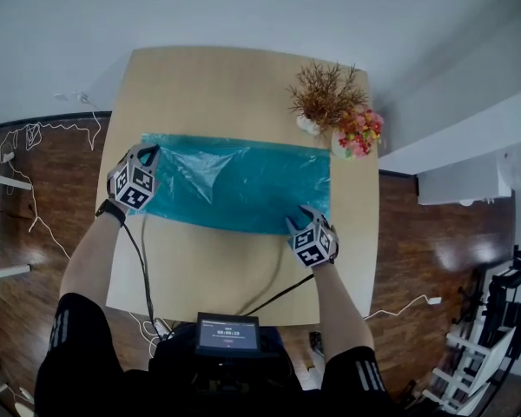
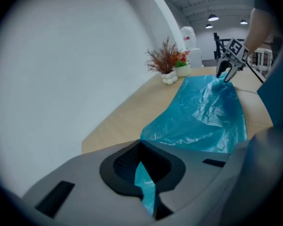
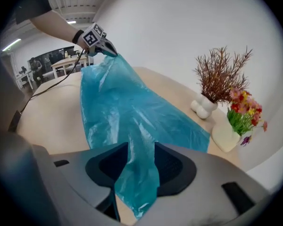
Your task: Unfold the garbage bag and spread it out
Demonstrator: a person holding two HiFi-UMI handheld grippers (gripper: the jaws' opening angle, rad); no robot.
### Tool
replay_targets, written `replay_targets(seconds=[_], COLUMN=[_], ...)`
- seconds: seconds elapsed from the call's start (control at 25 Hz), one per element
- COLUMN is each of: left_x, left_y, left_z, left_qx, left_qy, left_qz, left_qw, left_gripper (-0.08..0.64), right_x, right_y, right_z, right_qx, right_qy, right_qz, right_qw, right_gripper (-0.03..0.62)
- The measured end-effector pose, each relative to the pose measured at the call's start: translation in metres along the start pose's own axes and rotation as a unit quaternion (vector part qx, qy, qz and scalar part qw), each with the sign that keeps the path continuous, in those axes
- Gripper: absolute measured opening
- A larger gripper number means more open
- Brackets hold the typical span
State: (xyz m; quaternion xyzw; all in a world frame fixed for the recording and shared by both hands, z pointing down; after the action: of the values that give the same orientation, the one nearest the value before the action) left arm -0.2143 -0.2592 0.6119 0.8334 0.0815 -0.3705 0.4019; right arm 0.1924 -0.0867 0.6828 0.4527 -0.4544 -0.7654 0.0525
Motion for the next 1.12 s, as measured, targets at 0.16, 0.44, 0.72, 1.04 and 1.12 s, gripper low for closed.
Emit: replay_targets(seconds=[0.16,0.44,0.72,1.04,1.12], left_x=[0.019,0.053,0.082,0.08,0.079], left_y=[-0.031,-0.089,-0.128,-0.144,-0.145], left_z=[-0.014,-0.045,-0.074,-0.088,-0.087], left_qx=[0.017,0.031,0.029,0.024,0.026], left_qy=[0.055,0.152,0.184,0.191,0.187], left_qz=[-0.051,-0.129,-0.167,-0.18,-0.18], left_qw=[0.997,0.9794,0.9682,0.9647,0.9653], left_gripper=[0.001,0.001,0.001,0.001,0.001], right_x=[0.039,0.13,0.183,0.183,0.181], right_y=[-0.008,0.01,0.047,0.082,0.084], right_z=[-0.003,0.002,0.025,0.027,0.027], right_qx=[-0.012,0.002,0.036,0.041,0.04], right_qy=[-0.028,-0.109,-0.217,-0.239,-0.24], right_qz=[-0.046,-0.103,-0.079,-0.025,-0.024], right_qw=[0.998,0.989,0.972,0.97,0.97], right_gripper=[0.202,0.221,0.23,0.155,0.081])
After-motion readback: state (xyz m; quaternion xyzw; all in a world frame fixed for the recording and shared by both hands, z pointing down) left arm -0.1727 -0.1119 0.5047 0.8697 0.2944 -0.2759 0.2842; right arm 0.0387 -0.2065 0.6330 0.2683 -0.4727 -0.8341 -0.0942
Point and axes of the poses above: the fingertips, and each gripper's own axes: y forward along the fingers, z to its left, x out of its top, the point moved 6 cm from there along -y, backward along the fingers, and after that the axes turned 7 degrees about -z, right-handed, at the moved point
